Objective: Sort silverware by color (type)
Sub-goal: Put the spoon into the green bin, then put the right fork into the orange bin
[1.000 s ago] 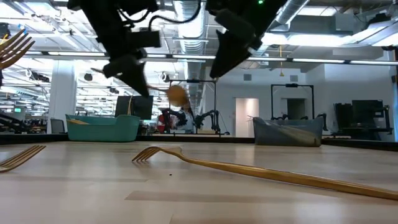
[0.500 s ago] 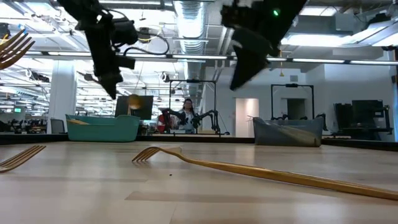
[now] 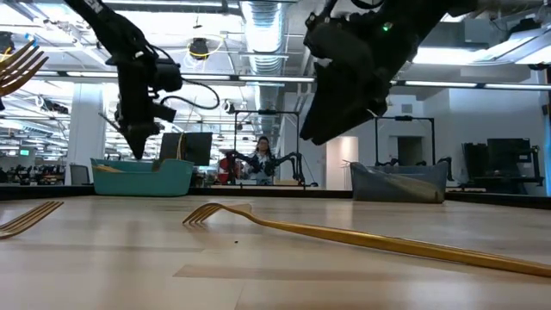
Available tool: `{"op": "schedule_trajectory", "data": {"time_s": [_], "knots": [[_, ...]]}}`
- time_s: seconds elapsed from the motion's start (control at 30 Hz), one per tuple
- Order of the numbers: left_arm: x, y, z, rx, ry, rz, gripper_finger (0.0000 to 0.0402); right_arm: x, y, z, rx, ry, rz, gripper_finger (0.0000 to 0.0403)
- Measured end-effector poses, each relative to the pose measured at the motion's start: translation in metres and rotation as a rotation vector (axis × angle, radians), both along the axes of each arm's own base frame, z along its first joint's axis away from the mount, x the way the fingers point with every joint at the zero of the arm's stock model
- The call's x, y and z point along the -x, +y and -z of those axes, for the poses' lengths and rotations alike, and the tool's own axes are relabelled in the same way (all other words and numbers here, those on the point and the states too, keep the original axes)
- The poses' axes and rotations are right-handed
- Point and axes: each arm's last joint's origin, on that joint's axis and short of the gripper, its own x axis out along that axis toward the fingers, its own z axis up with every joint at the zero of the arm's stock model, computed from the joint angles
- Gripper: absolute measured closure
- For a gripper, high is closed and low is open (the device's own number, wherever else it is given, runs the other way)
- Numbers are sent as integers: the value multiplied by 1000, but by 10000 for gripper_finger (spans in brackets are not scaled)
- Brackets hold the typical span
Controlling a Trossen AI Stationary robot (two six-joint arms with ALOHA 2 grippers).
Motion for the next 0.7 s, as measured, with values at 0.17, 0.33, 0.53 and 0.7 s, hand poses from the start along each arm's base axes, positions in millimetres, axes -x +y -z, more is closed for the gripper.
{"op": "schedule_trajectory", "data": {"time_s": [0.17,0.33,0.53,0.7], "knots": [[-2,3,7,15,6,-46,308,-1,22,5,-67,-54,9,175],[2,-4,-5,-25,-50,-127,255,-4,46,26,-127,-59,-32,175],[-3,-39,-43,-93,-238,-64,254,-6,63,58,-169,27,-125,175],[-12,-93,-66,-134,-488,55,268,-17,64,66,-237,-16,-190,175]]}}
